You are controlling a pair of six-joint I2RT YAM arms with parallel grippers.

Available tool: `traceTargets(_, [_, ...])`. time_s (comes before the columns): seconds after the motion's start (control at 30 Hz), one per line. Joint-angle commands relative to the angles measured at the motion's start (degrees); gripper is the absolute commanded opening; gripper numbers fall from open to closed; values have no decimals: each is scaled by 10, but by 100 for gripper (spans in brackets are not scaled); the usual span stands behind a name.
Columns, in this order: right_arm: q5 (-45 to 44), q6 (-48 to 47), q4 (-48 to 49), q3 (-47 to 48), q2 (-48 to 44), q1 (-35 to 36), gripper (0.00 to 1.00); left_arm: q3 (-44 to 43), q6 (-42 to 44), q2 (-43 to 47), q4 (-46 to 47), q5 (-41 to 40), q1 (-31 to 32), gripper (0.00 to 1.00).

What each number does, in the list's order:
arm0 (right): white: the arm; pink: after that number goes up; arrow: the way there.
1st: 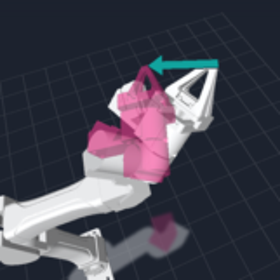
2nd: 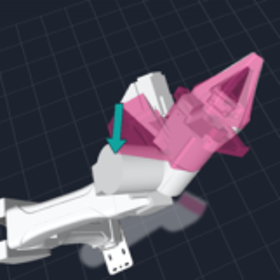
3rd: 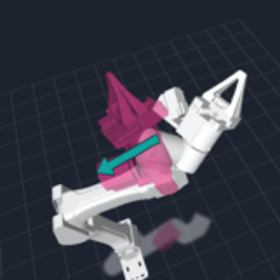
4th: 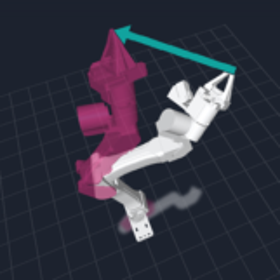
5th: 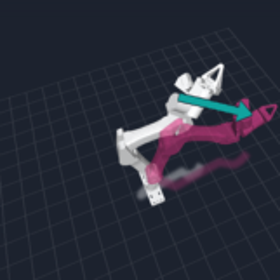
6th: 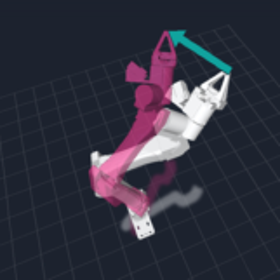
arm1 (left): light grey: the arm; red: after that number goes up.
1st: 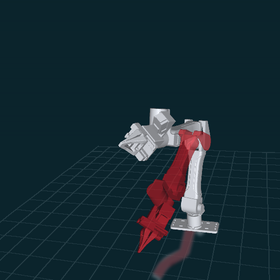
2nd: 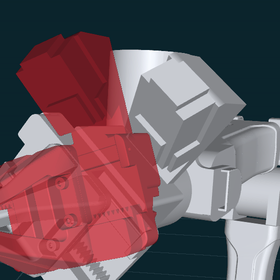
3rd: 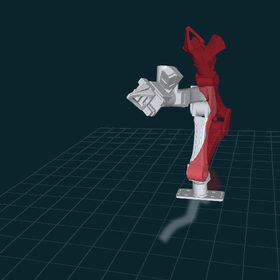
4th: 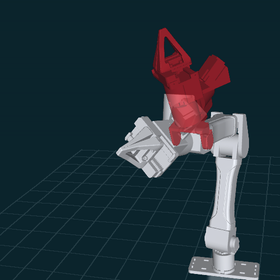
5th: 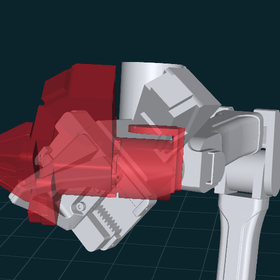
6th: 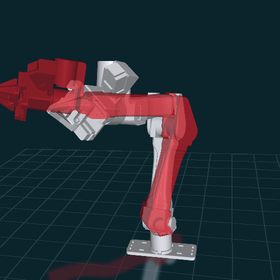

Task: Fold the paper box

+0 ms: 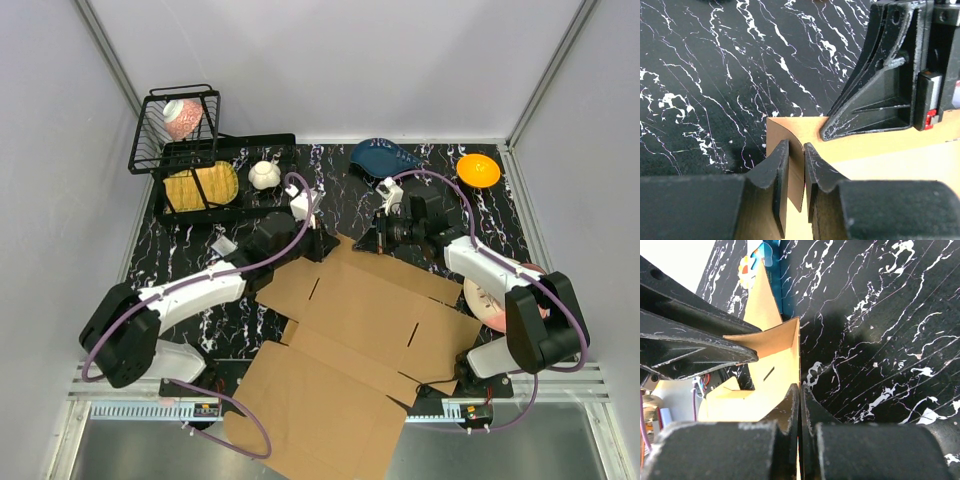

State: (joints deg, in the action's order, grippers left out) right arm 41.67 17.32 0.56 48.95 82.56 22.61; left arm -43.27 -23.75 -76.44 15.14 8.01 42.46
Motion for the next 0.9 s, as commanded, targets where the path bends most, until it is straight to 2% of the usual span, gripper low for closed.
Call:
traceTargets(0.0, [2,-4,13,30,-20,5,0,-23,-17,-32,16,3,39,18])
traceTargets(0.17, [-3,-10,-1,34,-21,7,0,-29,-31,-61,30,-10,52,18])
traceTargets(0.27, [-24,-32,-41,45,-31,10,0,-37,-35,-43,3,-36,52,25])
traceTargets(0.3, [-32,-39,-49,48,-38,11,0,-39,-26,-32,-6,-52,50,39])
traceTargets(0.4, [-78,-75,-87,65,-50,27,0,-46,-16,30,-53,-78,39,71])
traceTargets(0.47, [-110,-99,-107,76,-56,36,0,-48,-11,89,-84,-106,25,78])
traceTargets(0.5, [-119,-106,-112,78,-60,44,0,-50,-10,109,-97,-122,14,87])
traceTargets(0.57, [-137,-126,-119,79,-69,50,0,-54,-4,159,-139,-147,2,95])
traceTargets(0.63, [-135,-131,-119,76,-84,53,0,-59,5,186,-193,-153,-18,99])
traceTargets(0.73, [-126,-132,-108,63,-103,54,0,-46,18,205,-242,-159,-43,99])
traceTargets(0.87, [-115,-126,-106,49,-114,54,0,48,-18,253,-210,-113,-91,99])
